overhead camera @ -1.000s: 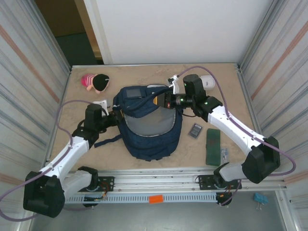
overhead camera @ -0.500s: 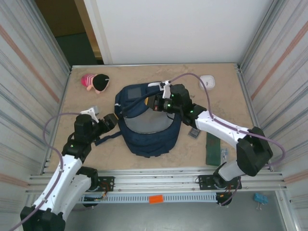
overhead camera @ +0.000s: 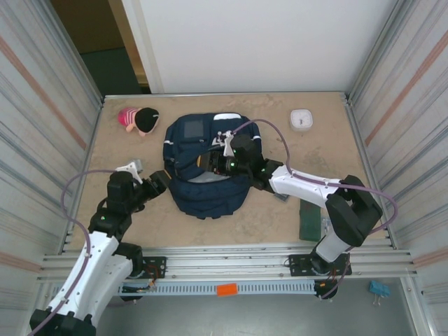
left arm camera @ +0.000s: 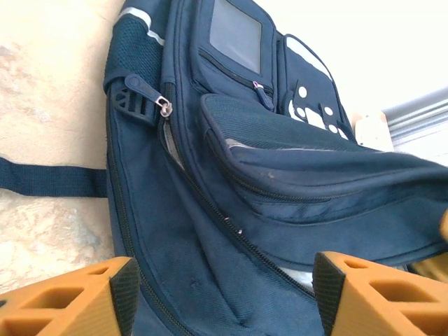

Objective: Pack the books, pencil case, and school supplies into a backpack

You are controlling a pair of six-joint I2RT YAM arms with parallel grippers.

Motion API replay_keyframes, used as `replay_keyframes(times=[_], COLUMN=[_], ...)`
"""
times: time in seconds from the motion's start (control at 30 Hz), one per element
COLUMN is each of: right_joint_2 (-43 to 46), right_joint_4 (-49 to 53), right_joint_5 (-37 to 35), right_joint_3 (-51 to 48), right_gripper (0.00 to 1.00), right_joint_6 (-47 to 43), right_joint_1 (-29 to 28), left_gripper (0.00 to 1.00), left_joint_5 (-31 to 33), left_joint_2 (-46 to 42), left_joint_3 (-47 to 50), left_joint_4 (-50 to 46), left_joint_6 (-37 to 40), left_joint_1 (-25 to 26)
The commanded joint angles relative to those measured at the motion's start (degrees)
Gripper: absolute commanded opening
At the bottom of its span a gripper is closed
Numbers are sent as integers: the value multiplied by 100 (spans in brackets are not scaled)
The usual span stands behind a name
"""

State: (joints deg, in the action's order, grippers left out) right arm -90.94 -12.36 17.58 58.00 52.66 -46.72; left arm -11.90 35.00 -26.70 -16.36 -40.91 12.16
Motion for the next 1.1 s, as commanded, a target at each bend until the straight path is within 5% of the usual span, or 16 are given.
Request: replay_keyframes(times=[0.0,0.43,0.53,0.67,0.93,1.07], right_joint_2=[343,1271,1472,1813,2789,2851], right_joint_4=[872,5531,6611,7775,6940,6263], right_joint_5=[-23,-711,-976,-1556,-1742,-1719], right_joint_3=[-22,928,1110,739,-961,-1581], right_gripper=[52,73,75,79,84,84], right_joint_6=[165,-648,-1043,-1271,-1236,-1174], right_joint_1=[-123,-302,-1,1121,3381,3998], left_gripper=[68,67,67,67,67,67], left_joint_5=[-286,80,68,-110,-197,-230], left_joint_2=[103,360,362,375,467,464], left_joint_3=[-193,-243,-235,-94,166,303], left_joint_4=[186,362,372,645,879,991], left_joint_6=[-111,-41,-41,-143,-222,-286], left_joint_1=[14,27,31,41,58,58])
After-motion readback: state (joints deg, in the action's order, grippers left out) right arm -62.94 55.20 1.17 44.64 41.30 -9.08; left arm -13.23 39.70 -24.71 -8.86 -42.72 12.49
